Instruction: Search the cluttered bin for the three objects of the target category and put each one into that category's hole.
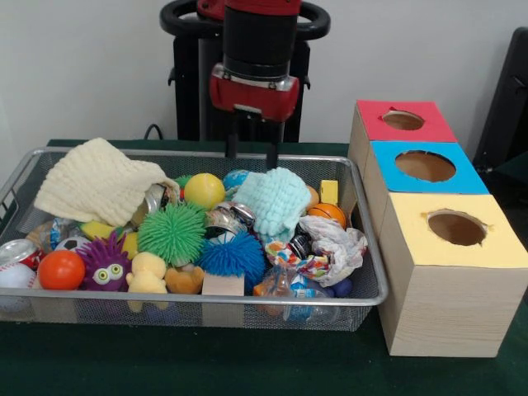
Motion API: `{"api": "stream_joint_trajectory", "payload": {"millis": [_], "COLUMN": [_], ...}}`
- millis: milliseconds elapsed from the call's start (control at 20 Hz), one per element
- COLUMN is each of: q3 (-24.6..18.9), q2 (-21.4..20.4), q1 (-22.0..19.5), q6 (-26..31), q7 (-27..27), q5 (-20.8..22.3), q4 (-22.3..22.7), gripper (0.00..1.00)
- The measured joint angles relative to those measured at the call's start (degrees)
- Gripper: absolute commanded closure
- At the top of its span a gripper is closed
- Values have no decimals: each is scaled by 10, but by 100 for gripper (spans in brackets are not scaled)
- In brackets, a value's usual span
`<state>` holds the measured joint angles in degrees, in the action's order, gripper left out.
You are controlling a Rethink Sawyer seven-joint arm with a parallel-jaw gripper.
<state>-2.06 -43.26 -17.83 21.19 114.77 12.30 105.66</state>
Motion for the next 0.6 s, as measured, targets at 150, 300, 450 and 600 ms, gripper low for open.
{"api": "stream_joint_trajectory", "payload": {"millis": [150, 300, 450, 600], "q3": [17, 35, 50, 62], "q2": [20, 46, 69, 91], "q1": [30, 59, 80, 97], "q6": [-15, -24, -29, -40], "q7": [6, 11, 20, 33], "q5": [-30, -63, -96, -127], "q4": [-3, -12, -18, -21], "gripper": [0, 0, 0, 0]}}
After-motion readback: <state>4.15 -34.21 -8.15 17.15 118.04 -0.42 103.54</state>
